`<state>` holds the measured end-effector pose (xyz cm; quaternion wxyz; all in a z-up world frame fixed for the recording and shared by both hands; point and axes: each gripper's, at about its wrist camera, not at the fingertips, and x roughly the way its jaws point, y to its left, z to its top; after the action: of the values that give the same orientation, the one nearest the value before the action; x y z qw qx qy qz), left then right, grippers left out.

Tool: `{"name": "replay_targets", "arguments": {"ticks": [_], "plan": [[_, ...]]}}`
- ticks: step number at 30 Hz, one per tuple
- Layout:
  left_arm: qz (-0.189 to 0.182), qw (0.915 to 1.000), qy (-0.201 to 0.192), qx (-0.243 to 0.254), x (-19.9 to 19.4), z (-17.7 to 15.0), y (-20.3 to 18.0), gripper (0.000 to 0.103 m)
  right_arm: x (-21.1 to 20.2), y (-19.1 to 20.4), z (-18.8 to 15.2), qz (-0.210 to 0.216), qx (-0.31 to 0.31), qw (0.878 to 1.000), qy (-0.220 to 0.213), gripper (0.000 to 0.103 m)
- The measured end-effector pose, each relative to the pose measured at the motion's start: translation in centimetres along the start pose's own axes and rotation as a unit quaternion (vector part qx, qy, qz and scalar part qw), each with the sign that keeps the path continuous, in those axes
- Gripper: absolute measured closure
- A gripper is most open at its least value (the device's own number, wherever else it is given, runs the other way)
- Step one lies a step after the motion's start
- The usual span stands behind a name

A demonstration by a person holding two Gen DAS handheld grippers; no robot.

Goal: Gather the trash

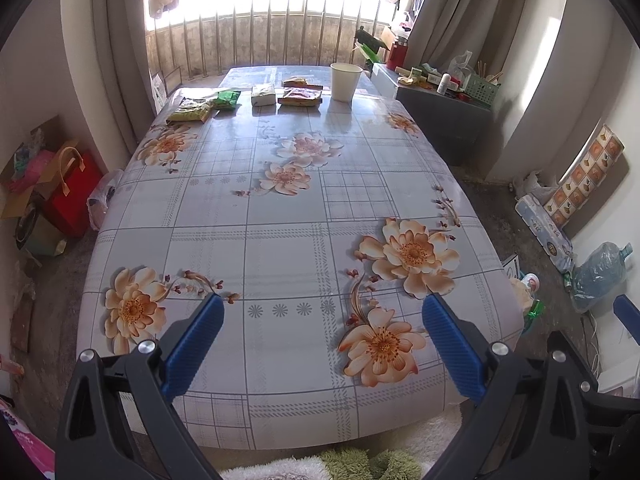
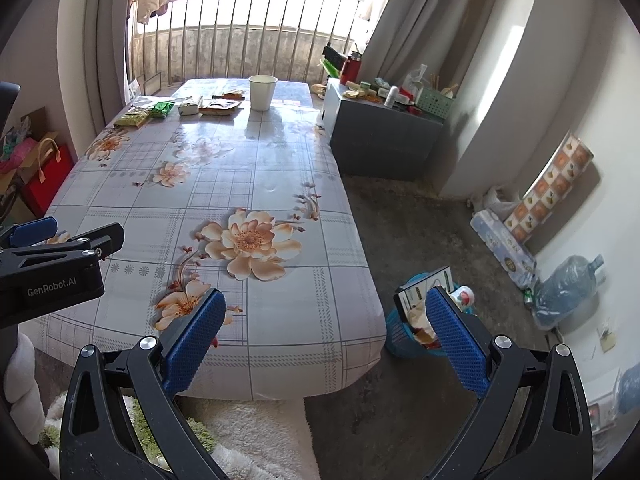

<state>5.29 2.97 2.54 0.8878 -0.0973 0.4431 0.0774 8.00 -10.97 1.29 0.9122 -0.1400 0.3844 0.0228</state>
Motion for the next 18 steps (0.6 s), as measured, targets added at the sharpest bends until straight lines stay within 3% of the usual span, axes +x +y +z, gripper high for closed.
{"name": "replay_targets", "arguments": {"ticks": [18], "plan": [[-0.008, 0.9998, -0.016, 0.007, -2.3, -1.2, 0.4, 0.006, -2.1, 0.2, -1.4, -0.001, 0.008, 1.0, -0.017, 0.007]]}}
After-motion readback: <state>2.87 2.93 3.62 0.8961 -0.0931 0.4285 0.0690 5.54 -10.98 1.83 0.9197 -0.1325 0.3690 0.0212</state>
